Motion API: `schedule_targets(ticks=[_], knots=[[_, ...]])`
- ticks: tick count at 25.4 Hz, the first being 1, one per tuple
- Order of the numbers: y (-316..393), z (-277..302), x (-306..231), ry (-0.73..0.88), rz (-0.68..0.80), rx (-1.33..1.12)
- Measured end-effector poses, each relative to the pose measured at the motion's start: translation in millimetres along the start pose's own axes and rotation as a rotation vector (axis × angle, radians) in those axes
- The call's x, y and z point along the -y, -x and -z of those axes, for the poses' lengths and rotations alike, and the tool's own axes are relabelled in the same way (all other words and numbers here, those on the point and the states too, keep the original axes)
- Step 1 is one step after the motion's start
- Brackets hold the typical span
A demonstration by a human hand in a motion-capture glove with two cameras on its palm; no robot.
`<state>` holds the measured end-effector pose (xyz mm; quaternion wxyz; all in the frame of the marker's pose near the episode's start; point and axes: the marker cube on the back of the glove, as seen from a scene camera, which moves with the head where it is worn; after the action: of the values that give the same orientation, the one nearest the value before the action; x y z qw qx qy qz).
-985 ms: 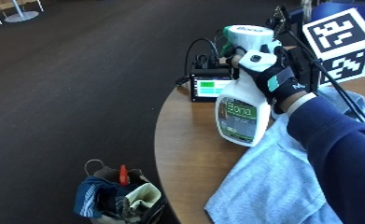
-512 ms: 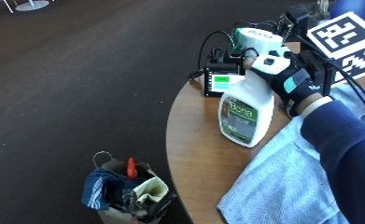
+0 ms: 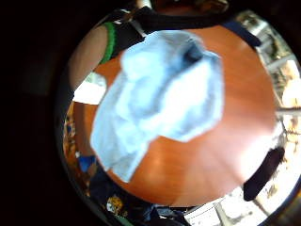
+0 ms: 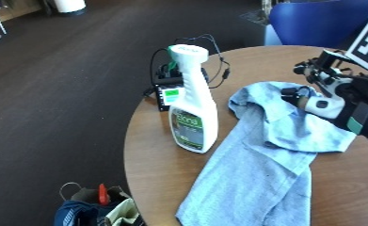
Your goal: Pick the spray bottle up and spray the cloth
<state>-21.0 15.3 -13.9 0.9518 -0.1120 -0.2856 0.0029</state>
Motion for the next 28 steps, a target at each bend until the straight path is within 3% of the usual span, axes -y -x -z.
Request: schedule_targets(ticks=[5, 12, 19, 28], knots=[[-43.9, 18.5, -36.8, -0.145, -0.106, -0.341], [-92.6, 13.8, -58.6, -0.313, -0.163, -0.548], [-123.0, 17.9, -38.3, -0.385, -0.209, -0.608], [-82.3, 16.8, 0.7, -0.373, -0.166, -0.625]])
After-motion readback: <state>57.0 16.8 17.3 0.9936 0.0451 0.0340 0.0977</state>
